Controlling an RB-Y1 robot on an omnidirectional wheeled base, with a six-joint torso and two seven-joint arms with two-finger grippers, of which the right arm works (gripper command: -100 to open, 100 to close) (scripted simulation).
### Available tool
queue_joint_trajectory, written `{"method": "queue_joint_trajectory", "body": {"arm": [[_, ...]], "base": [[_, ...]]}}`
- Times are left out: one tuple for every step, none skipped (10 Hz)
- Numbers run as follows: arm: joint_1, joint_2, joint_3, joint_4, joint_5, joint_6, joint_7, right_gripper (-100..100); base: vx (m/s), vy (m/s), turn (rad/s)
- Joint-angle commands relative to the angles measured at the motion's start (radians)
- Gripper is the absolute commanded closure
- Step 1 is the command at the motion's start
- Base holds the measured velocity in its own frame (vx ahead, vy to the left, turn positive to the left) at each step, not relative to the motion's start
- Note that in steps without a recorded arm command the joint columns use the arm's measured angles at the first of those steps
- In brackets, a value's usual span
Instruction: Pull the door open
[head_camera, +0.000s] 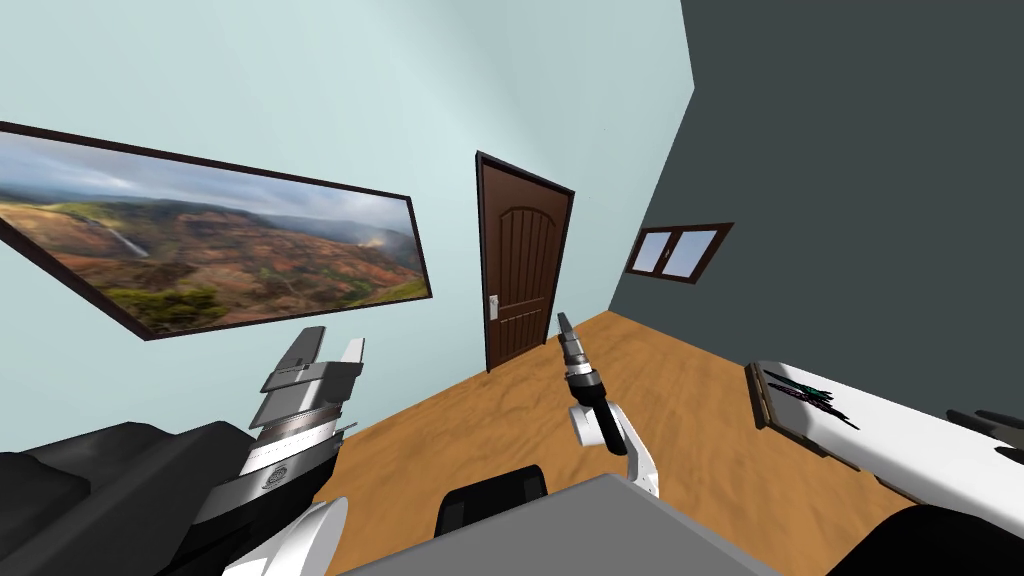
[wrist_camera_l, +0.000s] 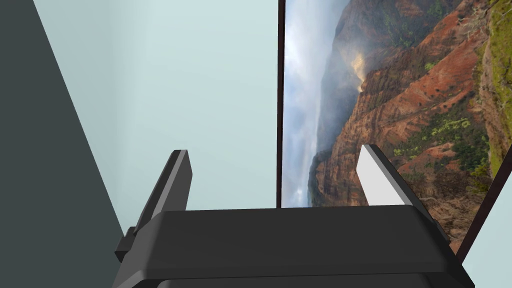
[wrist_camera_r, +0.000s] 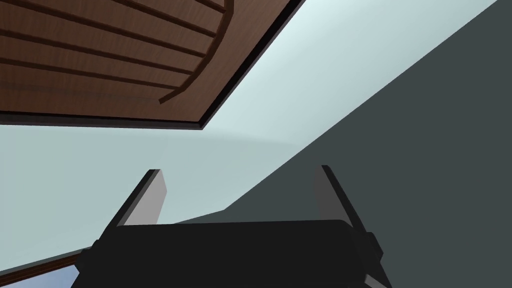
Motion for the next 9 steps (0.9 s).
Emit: {"method": "queue_joint_trajectory", "body": {"arm": [[-0.020,-0.013,-0.003,0.035,0.016,0.007,0.026,-100],[-0.032,-0.019,-0.002,0.060,0.026,0.009,0.043,-100],[-0.043,-0.024,-0.002,0.084,0.037,0.010,0.060,-100],[-0.056,-0.030,-0.002,0.109,0.049,0.012,0.077,-100],[-0.068,-0.035,-0.001,0.135,0.060,0.013,0.095,-100],[-0.080,-0.040,-0.001,0.161,0.072,0.015,0.113,-100],[-0.093,-0.046,0.000,0.186,0.083,0.016,0.131,-100],[-0.106,-0.051,0.000,0.213,0.095,0.018,0.149,-100],[-0.118,-0.056,0.000,0.239,0.107,0.020,0.168,-100]], "base": [[0.098,0.026,0.024],[0.102,0.023,0.015],[0.091,0.019,0.017],[0.093,0.016,0.021],[0.102,0.021,0.022],[0.109,0.019,0.020],[0.100,0.026,0.021],[0.095,0.034,0.016],[0.102,0.036,0.021]]}}
